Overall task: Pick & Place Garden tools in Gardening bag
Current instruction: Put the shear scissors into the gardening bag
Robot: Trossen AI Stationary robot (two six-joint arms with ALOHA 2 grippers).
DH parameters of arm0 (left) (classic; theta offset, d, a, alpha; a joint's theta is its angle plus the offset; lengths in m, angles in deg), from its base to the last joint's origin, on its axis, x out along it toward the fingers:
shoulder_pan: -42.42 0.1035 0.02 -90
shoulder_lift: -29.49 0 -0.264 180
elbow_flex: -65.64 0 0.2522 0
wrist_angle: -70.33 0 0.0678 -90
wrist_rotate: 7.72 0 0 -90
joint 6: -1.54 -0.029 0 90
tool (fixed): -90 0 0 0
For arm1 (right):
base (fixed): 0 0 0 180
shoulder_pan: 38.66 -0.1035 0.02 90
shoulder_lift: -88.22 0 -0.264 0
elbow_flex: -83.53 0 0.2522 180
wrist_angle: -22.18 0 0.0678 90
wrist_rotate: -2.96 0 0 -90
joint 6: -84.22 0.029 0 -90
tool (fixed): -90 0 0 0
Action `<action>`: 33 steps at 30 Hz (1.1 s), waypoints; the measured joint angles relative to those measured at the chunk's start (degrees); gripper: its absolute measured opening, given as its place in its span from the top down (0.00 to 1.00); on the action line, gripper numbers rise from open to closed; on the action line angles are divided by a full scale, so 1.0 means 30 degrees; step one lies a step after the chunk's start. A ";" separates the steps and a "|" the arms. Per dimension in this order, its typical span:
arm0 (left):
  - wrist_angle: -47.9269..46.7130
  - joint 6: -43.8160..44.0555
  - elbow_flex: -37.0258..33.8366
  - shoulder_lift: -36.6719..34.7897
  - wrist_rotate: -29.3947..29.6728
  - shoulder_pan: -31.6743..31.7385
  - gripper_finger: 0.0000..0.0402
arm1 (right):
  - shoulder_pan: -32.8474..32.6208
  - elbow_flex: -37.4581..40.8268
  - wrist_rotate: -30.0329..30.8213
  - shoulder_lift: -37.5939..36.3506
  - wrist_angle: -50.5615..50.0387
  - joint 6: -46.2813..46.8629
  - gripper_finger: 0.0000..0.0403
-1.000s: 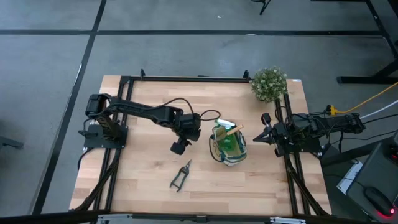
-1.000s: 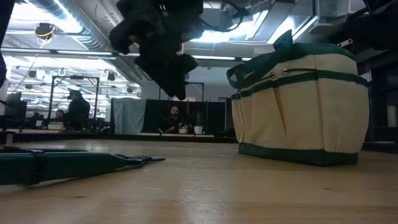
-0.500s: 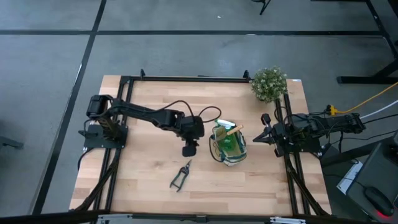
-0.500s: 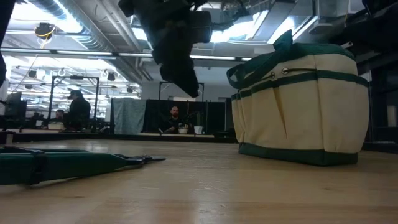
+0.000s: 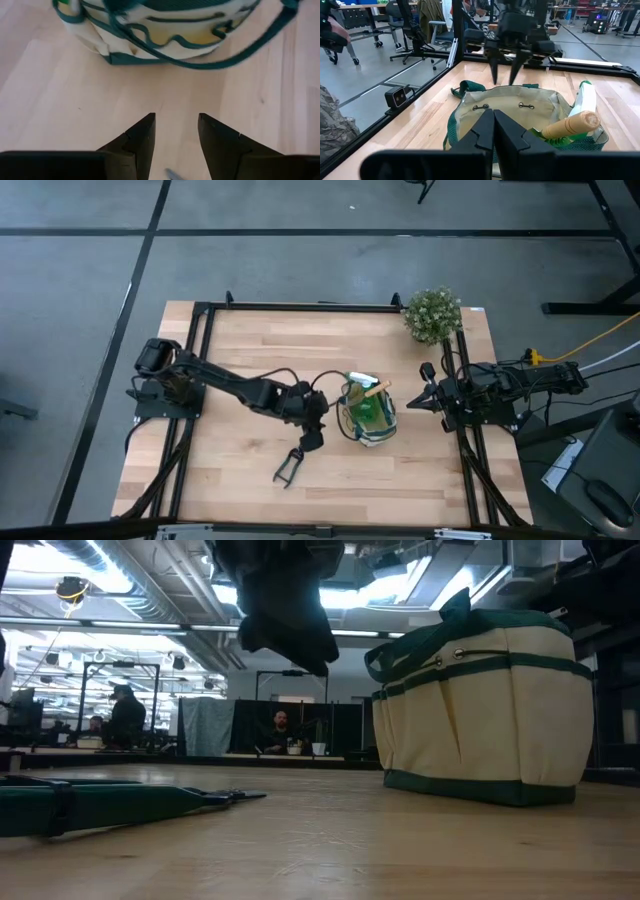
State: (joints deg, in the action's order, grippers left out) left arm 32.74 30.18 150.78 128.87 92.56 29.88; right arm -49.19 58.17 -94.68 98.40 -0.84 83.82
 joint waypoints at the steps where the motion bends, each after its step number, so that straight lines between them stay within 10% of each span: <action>1: -0.0002 0.0331 -0.0007 0.0000 0.0186 -0.0211 0.64 | 0.0000 0.0000 0.0000 0.0000 0.0000 0.0000 0.97; 33: -0.5284 1.0402 0.0007 0.0152 -0.0624 -0.6366 0.64 | 0.0000 0.0000 0.0000 0.0000 0.0000 0.0000 0.97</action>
State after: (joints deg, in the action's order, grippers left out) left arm 16.89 61.38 150.80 129.32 90.69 10.79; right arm -49.19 58.17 -94.68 98.40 -0.84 83.82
